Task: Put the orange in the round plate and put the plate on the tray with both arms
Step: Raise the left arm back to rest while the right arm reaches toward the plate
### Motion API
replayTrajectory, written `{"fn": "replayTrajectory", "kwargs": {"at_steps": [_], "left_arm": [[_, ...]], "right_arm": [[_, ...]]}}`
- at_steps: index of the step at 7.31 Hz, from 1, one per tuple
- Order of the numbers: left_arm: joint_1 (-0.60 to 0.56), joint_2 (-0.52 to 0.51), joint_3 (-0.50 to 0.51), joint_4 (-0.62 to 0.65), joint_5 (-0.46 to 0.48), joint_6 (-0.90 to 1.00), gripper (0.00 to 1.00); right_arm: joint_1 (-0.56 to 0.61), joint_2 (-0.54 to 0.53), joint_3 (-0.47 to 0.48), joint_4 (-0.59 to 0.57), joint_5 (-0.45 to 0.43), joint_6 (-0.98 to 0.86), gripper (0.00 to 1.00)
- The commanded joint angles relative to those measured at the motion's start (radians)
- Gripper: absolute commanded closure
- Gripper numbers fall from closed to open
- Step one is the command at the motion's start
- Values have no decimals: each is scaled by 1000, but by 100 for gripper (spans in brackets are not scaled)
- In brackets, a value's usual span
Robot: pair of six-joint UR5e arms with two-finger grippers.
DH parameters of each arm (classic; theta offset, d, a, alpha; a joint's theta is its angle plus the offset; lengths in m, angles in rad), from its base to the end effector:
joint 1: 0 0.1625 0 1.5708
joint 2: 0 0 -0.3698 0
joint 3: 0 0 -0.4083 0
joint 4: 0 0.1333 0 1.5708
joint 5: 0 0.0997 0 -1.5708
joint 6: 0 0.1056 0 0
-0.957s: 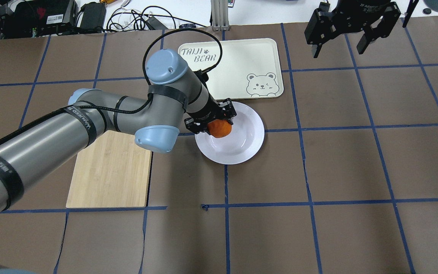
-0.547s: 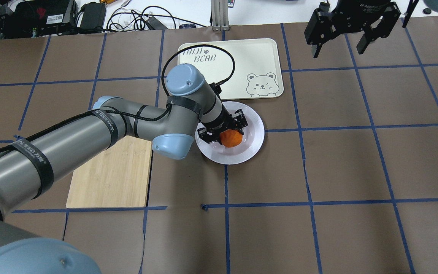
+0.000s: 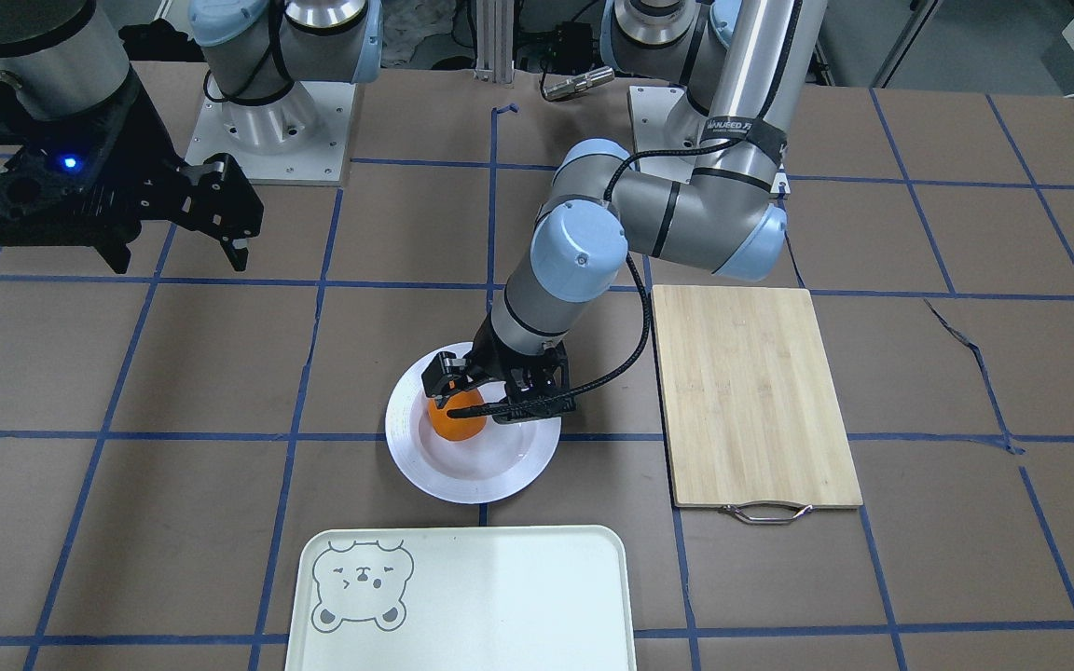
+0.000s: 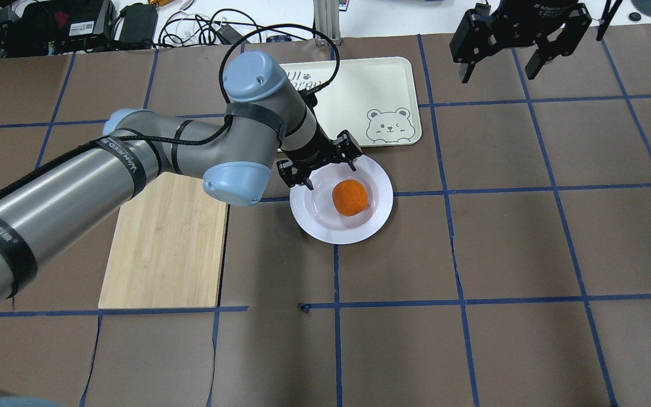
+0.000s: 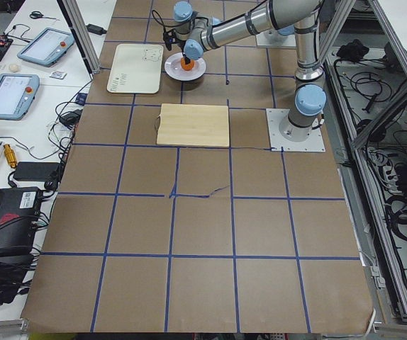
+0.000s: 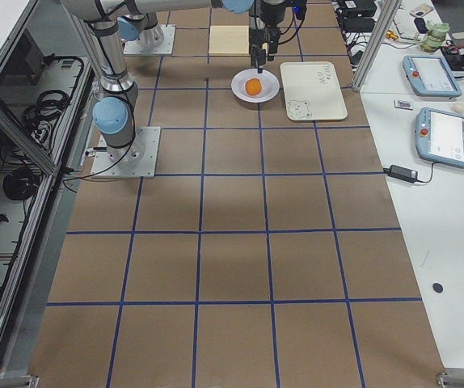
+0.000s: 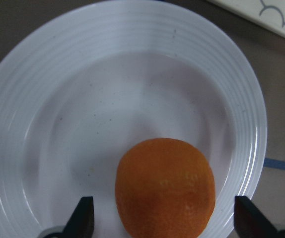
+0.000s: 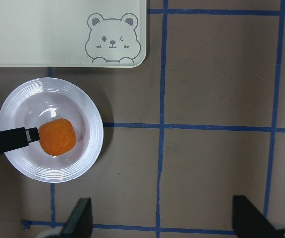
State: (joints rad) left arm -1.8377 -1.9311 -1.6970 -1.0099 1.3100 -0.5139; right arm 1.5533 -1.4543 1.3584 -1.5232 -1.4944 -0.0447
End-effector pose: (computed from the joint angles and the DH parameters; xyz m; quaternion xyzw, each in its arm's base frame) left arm -0.3126 -0.5348 0.2233 0.1173 -0.9839 -0.0154 0.1342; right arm 0.1316 -0.5565 0.4685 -0.0145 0.9989 -0.0253 0.0374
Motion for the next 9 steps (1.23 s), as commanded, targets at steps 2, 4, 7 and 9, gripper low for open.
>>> {"fn": "replayTrajectory", "kwargs": {"at_steps": [2, 4, 7, 9], "left_arm": [[131, 200, 172, -500, 170, 327, 0], [187, 321, 178, -568, 237, 454, 0], [206, 347, 151, -517, 267, 491, 0], [207, 339, 146, -489, 268, 491, 0]], "right_arm": [[-85, 8, 127, -102, 269, -4, 0], [-85, 11, 412, -412, 406, 5, 0], [-87, 118, 680, -822, 561, 64, 0], [-81, 208, 686, -892, 585, 66, 0]]}}
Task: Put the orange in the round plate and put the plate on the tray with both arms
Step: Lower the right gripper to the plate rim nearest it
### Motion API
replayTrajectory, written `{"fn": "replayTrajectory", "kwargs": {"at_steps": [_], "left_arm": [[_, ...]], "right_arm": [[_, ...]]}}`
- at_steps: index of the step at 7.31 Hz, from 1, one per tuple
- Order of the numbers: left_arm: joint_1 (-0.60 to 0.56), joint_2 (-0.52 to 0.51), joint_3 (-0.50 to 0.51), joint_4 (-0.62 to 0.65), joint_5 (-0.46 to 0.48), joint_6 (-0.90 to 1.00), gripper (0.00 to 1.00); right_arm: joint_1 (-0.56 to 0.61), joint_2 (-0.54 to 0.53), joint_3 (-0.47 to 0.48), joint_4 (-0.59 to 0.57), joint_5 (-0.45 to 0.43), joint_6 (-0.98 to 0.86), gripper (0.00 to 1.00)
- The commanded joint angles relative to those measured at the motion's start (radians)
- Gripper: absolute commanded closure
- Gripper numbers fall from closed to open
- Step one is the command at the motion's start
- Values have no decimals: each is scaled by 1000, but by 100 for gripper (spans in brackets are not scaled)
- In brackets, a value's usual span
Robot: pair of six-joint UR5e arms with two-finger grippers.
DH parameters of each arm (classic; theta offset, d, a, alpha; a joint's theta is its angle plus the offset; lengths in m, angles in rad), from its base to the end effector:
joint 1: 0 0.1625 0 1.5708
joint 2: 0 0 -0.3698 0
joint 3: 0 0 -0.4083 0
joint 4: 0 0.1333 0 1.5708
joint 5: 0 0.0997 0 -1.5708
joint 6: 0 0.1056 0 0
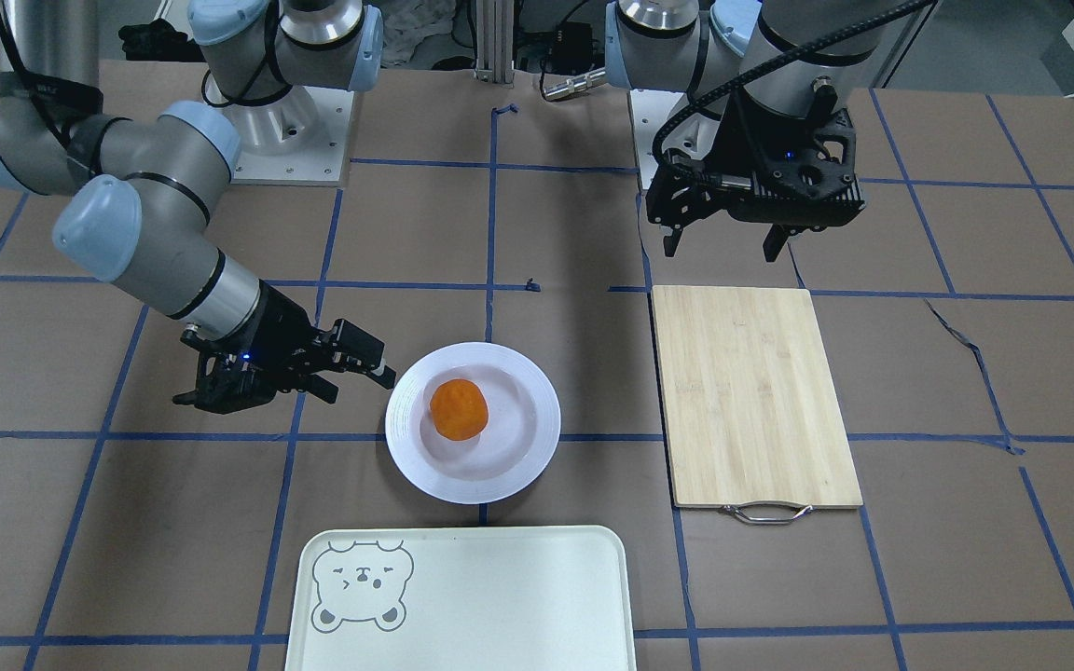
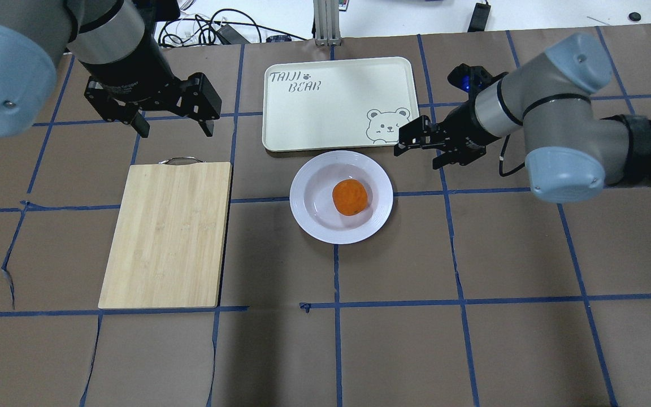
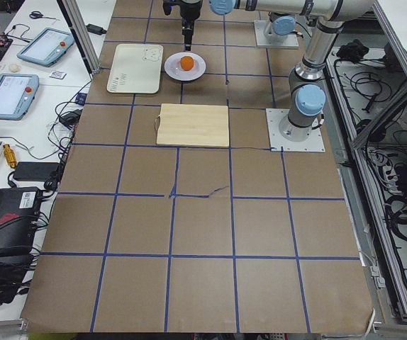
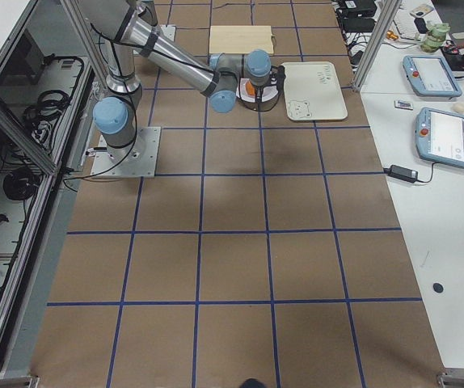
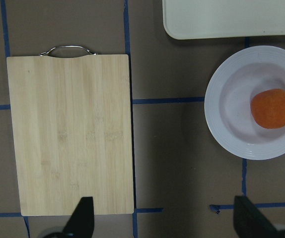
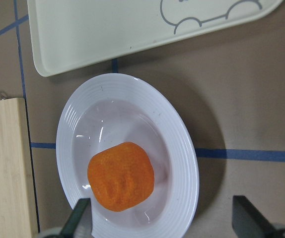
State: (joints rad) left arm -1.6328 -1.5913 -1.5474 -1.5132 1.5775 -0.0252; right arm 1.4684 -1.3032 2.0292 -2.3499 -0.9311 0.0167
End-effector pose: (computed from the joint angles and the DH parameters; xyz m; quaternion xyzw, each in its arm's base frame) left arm -0.1647 -0.5126 0.4340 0.0183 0.9994 -0.0304 0.0020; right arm 0.1435 -0.5246 0.1688 0.0481 0.9478 -0.0386 0.3129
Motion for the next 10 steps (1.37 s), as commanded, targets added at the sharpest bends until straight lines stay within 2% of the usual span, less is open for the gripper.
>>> {"fn": "replayTrajectory", "kwargs": {"at_steps": [1, 3, 6, 10], "left_arm": [[8, 1, -3, 13, 6, 11, 0], [10, -10, 13, 11, 6, 44, 0], [11, -15, 32, -2, 6, 65, 0], [8, -12, 27, -2, 6, 65, 0]], "right_arm": [[13, 93, 16, -74, 23, 6, 0], [55, 101, 17, -77, 20, 54, 0], [58, 139, 46, -152, 2, 55, 0], [61, 139, 48, -155, -5, 63, 3]]}}
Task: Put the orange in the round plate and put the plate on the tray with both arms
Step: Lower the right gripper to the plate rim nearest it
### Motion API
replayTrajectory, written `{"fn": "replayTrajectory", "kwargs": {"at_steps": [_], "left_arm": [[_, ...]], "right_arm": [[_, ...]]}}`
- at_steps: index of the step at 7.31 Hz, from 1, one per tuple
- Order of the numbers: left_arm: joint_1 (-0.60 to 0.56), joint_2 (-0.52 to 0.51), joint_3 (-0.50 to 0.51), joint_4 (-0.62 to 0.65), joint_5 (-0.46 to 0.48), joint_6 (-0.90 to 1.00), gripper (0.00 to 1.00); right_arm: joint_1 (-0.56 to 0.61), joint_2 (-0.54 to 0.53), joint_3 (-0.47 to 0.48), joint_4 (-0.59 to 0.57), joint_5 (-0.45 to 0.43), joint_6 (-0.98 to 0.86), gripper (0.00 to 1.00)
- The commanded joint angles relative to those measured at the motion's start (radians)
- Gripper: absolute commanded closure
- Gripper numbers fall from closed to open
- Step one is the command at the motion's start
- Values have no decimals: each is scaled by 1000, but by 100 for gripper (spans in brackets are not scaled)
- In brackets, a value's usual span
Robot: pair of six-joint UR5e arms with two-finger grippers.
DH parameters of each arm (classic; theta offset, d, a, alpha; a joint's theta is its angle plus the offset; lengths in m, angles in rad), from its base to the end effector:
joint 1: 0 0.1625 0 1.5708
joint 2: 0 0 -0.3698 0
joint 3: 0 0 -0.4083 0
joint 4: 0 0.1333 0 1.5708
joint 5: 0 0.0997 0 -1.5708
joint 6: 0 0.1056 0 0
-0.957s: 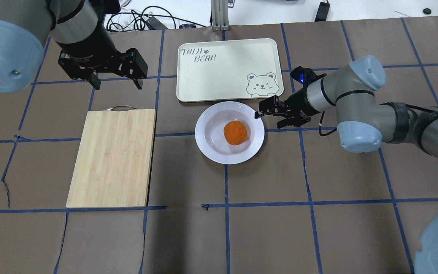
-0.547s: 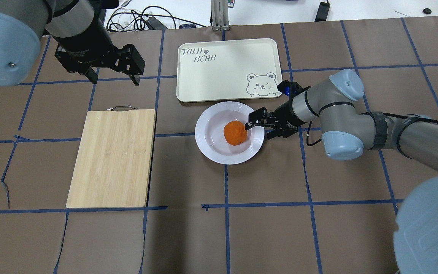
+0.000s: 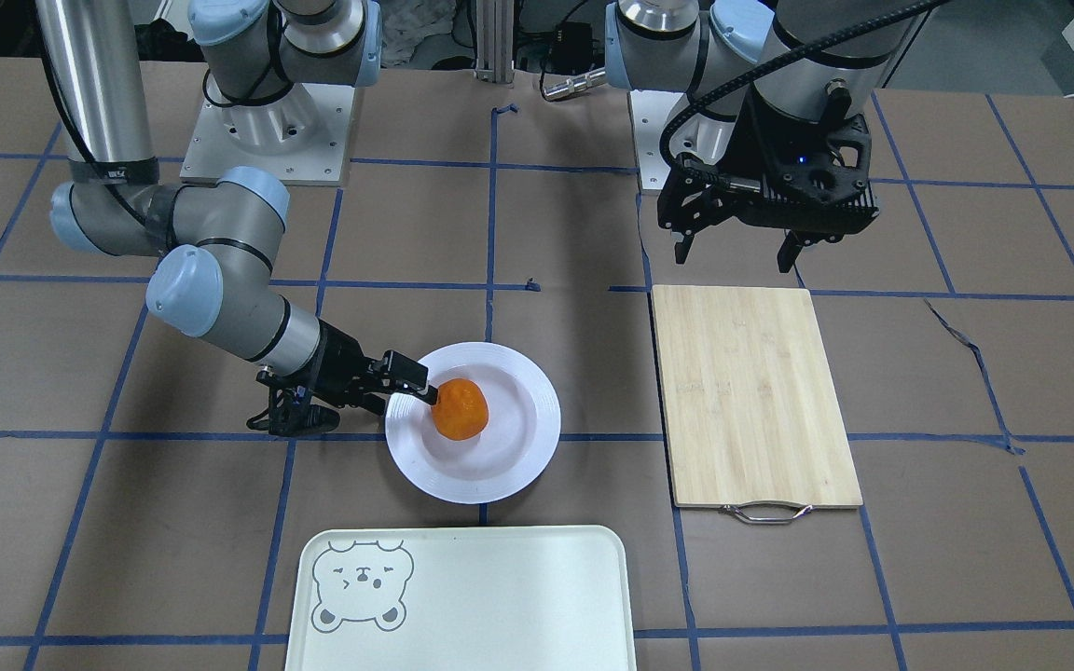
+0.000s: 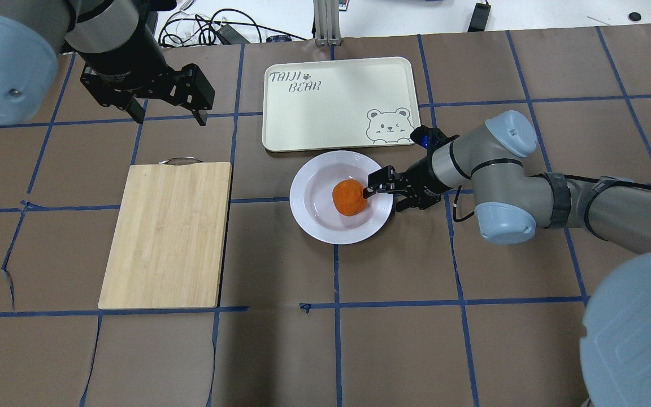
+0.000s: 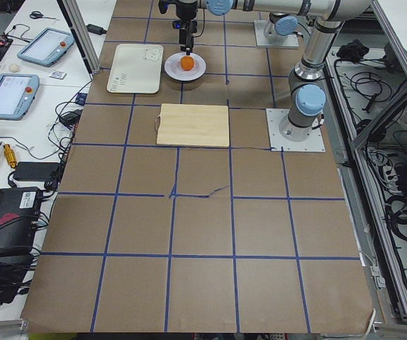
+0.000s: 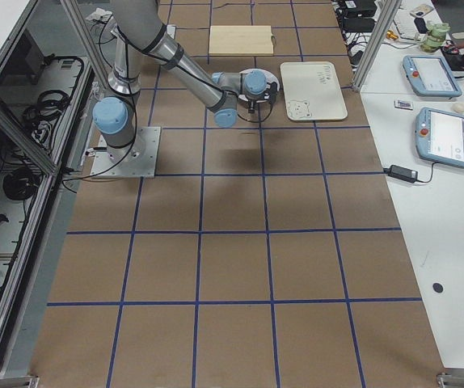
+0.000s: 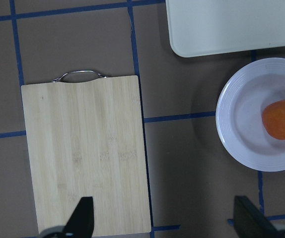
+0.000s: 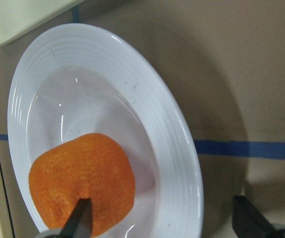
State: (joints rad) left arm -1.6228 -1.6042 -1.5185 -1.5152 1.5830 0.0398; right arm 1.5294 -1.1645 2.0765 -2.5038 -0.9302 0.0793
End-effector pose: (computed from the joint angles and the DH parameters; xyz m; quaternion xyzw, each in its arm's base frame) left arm -0.1593 -0.5203 0.4419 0.0456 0.9982 -0.0373 0.0059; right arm 0.1757 -0.5053 0.0968 0.0539 0.9476 -0.0040 0.3150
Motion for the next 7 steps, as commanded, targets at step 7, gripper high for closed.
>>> {"fn": "replayTrajectory", "kwargs": {"at_steps": [7], "left_arm": [[-2, 4, -9, 1, 0, 0, 0]], "right_arm": [[9, 0, -1, 0, -24, 83, 22]]}}
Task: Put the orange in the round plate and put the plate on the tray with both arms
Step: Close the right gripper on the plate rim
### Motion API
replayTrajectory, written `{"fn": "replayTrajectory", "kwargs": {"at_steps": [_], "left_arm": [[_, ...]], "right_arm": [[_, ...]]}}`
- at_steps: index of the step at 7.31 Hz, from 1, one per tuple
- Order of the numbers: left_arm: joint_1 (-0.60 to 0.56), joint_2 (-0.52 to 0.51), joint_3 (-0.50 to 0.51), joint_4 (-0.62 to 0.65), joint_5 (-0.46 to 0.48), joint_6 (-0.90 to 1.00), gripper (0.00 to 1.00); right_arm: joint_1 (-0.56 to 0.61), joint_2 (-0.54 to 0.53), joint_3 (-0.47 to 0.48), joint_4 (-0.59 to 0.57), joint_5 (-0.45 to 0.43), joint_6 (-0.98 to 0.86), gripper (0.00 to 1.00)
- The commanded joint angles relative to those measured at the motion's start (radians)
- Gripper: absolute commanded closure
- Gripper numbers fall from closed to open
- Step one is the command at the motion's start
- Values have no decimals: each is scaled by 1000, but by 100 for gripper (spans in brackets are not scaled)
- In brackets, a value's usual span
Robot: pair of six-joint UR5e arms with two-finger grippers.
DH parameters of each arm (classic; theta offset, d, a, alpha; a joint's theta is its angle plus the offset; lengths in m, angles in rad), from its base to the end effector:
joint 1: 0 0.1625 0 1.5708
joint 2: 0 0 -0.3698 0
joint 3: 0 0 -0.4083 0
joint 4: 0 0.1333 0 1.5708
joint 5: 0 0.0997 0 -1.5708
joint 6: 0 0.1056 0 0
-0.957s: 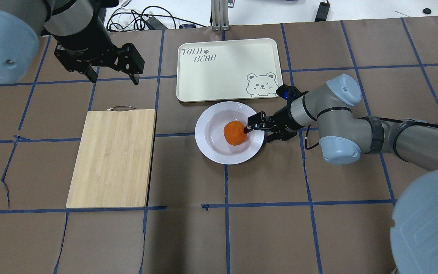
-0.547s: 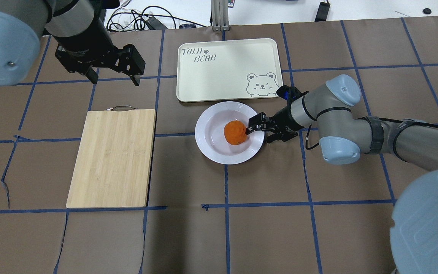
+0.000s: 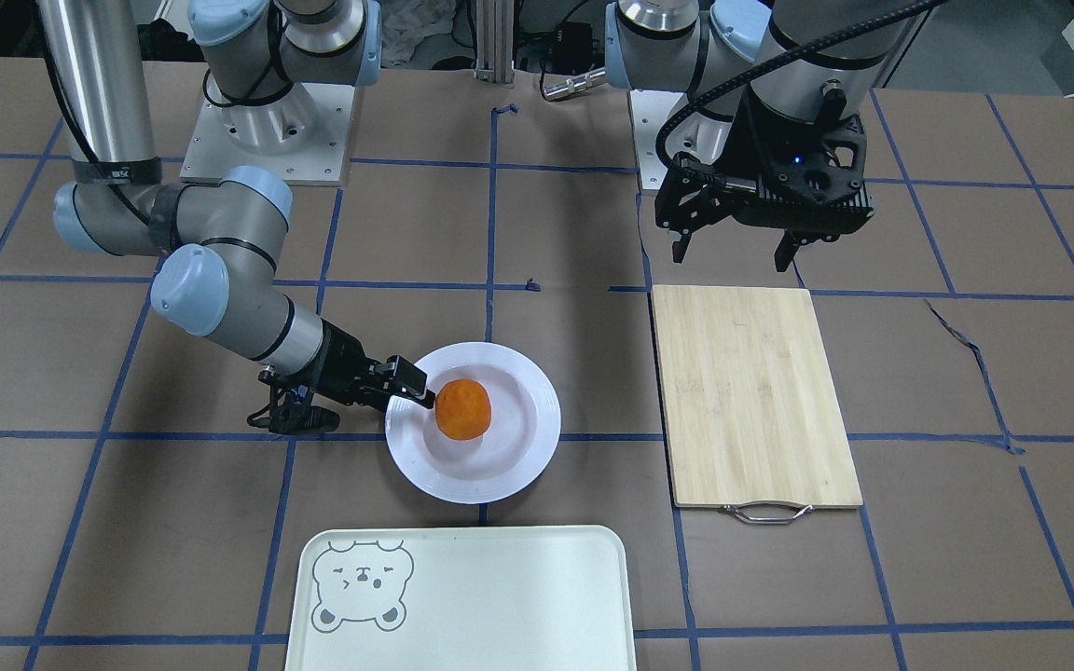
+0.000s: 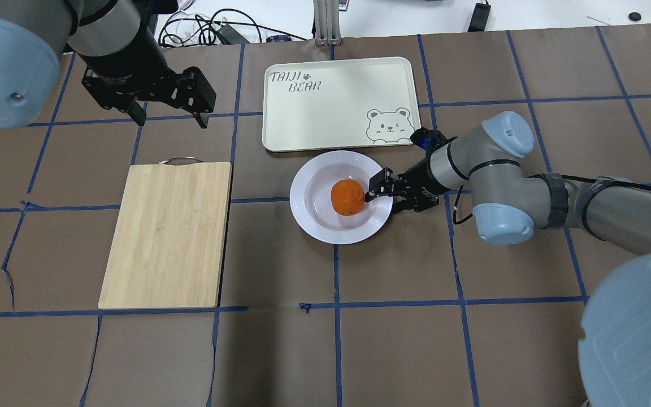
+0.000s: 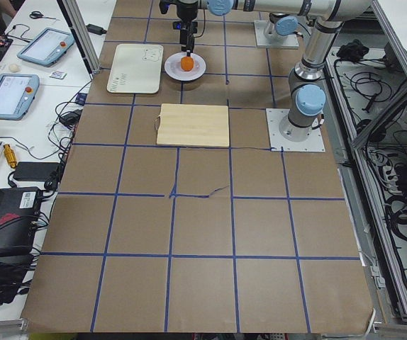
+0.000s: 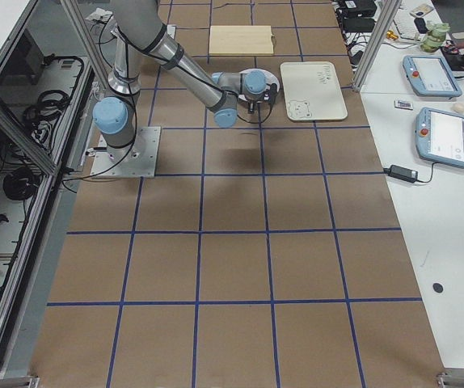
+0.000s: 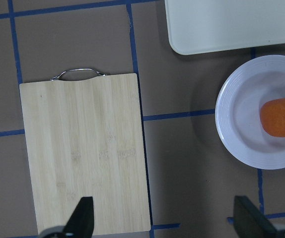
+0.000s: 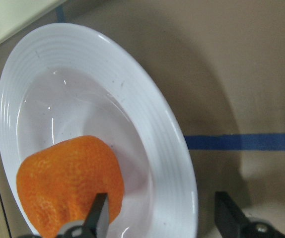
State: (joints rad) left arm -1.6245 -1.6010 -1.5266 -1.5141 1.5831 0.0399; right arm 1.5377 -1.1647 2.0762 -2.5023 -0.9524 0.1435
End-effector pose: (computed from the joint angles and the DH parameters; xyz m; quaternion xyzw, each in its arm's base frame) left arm -0.1601 -0.5185 0.4396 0.0465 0.9983 -0.0354 0.0059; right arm 0.1779 -0.5038 0.0955 0.0810 0.9491 0.0073 0.3043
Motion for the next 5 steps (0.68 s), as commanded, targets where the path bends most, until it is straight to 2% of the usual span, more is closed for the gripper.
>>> {"fn": "replayTrajectory", "kwargs": {"at_steps": [1, 5], "left_arm": [[0, 1, -1, 0, 0, 0, 0], [0, 3, -4, 0, 2, 0, 0]], "right_arm": [[2, 3, 1, -1, -2, 21, 25], [27, 25, -7, -24, 4, 28, 26]]}}
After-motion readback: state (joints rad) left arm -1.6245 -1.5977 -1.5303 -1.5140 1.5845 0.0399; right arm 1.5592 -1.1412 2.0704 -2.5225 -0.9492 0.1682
